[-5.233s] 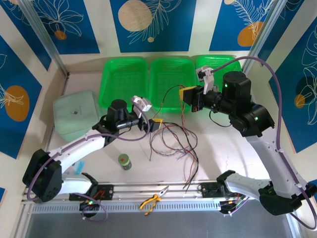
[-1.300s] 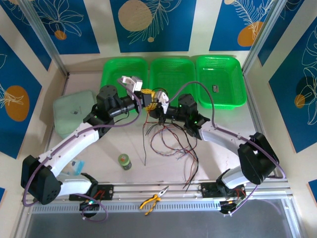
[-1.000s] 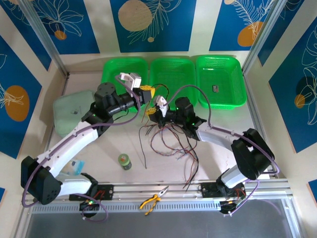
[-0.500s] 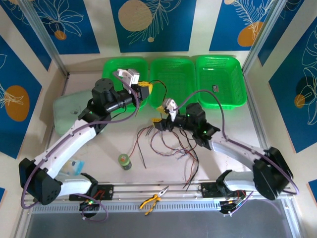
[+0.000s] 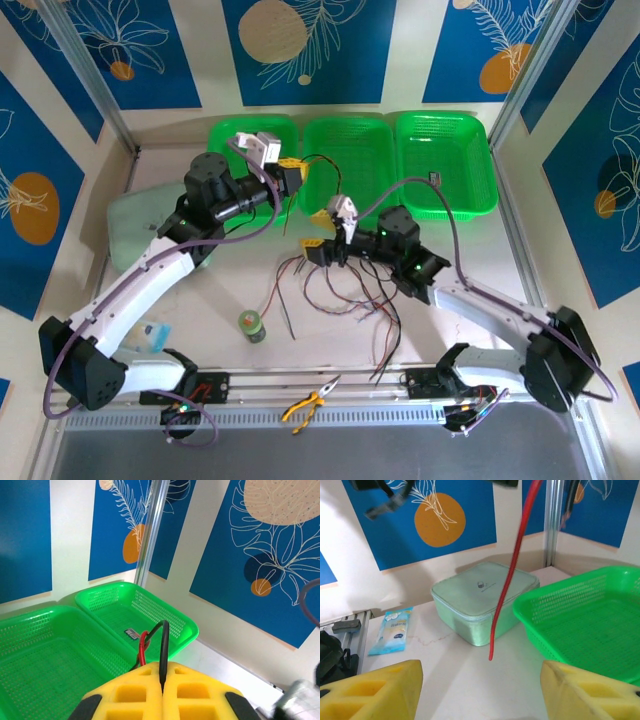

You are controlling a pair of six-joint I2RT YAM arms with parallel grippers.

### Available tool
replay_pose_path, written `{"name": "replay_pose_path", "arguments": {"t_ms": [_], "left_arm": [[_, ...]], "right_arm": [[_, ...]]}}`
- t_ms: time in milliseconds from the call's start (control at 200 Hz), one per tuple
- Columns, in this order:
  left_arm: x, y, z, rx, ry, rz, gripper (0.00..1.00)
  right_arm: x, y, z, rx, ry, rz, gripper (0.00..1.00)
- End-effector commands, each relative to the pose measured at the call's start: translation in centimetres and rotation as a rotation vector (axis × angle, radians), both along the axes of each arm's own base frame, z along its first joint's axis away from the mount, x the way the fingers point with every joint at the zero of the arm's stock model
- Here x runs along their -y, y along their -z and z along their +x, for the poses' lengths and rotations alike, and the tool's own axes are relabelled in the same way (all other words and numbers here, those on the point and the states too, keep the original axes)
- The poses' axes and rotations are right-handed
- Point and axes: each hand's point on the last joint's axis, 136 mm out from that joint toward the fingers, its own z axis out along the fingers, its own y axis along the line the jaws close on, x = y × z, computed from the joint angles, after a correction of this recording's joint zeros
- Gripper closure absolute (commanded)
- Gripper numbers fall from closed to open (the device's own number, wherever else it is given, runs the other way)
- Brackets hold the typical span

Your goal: Untangle the cables

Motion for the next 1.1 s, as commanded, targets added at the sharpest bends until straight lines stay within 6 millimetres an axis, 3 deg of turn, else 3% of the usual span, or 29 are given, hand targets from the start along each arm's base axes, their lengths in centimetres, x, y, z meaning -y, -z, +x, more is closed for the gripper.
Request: {"name": "replay_pose_path", "arguments": {"t_ms": [0, 250, 435, 520, 610, 640, 860, 1095], "left_arm": [[-0.4, -2.8, -0.1, 0.047, -0.001, -0.041, 1.00], [-0.6, -2.9, -0.4, 0.048, -0.003, -0.043, 1.00], [-0.9, -3.0, -0.7, 0.052, -0.006, -0.035, 1.00], [-1.0, -3.1, -0.8, 0.056, -0.008, -0.024, 1.00], [-1.2, -3.1, -1.0, 0.062, -0.012, -0.013, 1.00], [-1.4, -3.1, -1.0, 0.065, -0.017, -0.008, 1.00], [-3.4, -2.4, -0.6, 0.058, -0.067, 0.038, 1.00], [-6.4, -0.7, 1.1, 0.024, -0.144, 0.114, 1.00]], "right_arm": [[-1.8, -2.5, 0.8, 0.013, -0.034, 0.092, 0.37], [-4.4, -3.8, 2.4, 0.008, -0.077, 0.153, 0.42], [-6.6, -3.5, 2.6, 0.010, -0.112, 0.150, 0.49], [-7.1, -3.6, 2.5, 0.005, -0.123, 0.156, 0.62], [-7.0, -3.7, 2.4, -0.006, -0.120, 0.158, 0.94], [-6.8, -3.8, 2.4, -0.010, -0.113, 0.163, 1.00], [-3.9, -3.7, 0.4, -0.042, -0.054, 0.124, 1.00], [4.2, -6.7, -1.6, 0.010, 0.117, 0.106, 1.00]]}}
